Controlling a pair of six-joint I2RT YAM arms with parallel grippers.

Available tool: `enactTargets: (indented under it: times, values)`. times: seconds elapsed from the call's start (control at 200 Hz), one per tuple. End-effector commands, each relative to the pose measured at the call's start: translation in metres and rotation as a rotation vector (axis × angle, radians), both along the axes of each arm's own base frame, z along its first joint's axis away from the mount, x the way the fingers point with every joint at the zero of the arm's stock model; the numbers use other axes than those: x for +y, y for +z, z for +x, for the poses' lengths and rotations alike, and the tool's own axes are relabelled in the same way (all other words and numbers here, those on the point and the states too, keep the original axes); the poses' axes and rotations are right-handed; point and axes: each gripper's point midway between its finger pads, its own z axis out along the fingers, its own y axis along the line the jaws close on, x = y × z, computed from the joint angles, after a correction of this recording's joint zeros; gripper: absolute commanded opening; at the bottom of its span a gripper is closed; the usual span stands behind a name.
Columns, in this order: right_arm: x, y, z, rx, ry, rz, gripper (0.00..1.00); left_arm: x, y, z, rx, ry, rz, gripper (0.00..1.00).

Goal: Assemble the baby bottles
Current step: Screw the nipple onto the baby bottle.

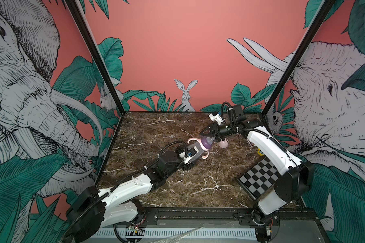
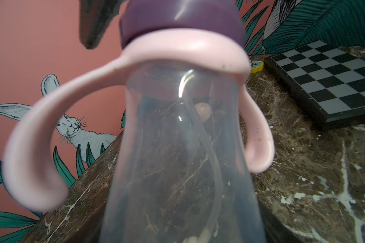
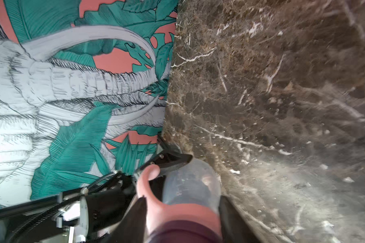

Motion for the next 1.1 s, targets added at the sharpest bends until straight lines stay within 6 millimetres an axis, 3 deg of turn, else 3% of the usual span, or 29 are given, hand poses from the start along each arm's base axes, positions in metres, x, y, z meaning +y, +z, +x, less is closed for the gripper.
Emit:
enactTargets:
  times: [0.0,0.1,0.39,0.54,0.745,1.095]
  values:
    - [0.006,0.034,-0.015,-0.075,0.052,0.065,0.67,-0.006,0.044,0.0,-0.057,-0.029,-0.153,0.2]
    - [0.002,0.044,-0.016,-0.145,0.055,0.056,0.77,-0.002,0.044,0.003,-0.003,-0.038,-0.208,0.19]
    - [-0.022,0.061,-0.022,-0.388,0.044,-0.023,0.88,0.007,0.042,0.006,0.081,-0.067,-0.261,0.19]
    - [-0.031,0.053,-0.027,-0.487,0.072,-0.079,0.98,0.006,0.046,0.003,0.092,-0.087,-0.282,0.19]
    - [-0.032,0.038,-0.025,-0.556,0.078,-0.09,0.99,0.002,0.052,-0.002,0.129,-0.128,-0.323,0.19]
    - [-0.011,0.04,-0.021,-0.587,0.094,-0.041,0.99,-0.004,0.052,-0.007,0.177,-0.166,-0.354,0.17]
